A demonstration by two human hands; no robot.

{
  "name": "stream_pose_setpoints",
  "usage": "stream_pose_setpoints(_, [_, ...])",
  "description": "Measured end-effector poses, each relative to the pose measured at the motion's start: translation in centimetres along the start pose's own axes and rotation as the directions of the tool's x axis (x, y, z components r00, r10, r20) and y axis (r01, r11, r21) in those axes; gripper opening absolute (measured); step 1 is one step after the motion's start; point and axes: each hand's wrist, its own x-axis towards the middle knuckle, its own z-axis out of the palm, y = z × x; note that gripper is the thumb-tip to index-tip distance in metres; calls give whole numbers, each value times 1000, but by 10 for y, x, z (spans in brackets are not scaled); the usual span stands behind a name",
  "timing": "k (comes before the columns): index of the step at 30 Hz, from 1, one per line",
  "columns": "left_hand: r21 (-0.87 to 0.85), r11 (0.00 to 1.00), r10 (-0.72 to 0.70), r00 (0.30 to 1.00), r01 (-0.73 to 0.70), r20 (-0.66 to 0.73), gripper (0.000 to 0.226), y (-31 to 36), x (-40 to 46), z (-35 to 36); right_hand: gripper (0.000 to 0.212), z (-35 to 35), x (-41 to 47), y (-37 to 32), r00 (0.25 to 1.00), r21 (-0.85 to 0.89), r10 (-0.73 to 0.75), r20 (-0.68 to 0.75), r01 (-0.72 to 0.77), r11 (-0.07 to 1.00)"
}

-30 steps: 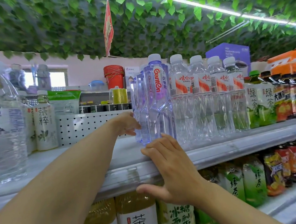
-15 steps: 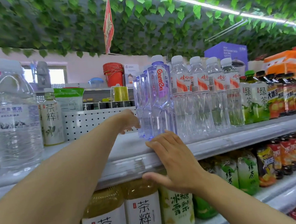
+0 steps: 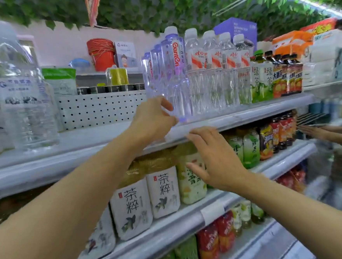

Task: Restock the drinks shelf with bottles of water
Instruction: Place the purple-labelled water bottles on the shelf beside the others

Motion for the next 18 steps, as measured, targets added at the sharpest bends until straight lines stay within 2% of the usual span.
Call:
stream_pose_setpoints(2, [2,1000,19,997,-19,74,19,-4,-27,16,58,2,-25,0,998,-5,33,58,-33,999])
stream_pose_setpoints(5, [7,1000,-4,973,2,232,18,-19,-69,46,58,12,-69,0,970,16,71,233,-77,997])
stream_pose_setpoints(8, [92,992,-114,905,83,410,25,-46,-109,82,58,30,-118,1,908,40,75,412,-101,994])
stream_pose_setpoints(10, [144,977,-211,837,160,505,26,-66,-135,105,58,41,-148,1,843,56,87,531,-137,989])
stream_pose_setpoints(12, [235,953,-293,788,193,541,30,-87,-159,131,60,53,-179,3,761,61,78,644,-153,986])
stream_pose_setpoints(14, [308,926,-361,741,216,566,34,-107,-182,158,63,65,-210,6,690,94,58,722,-180,979])
stream_pose_setpoints(18, [350,870,-492,613,346,618,35,-133,-233,210,65,87,-271,10,533,130,5,846,-216,968])
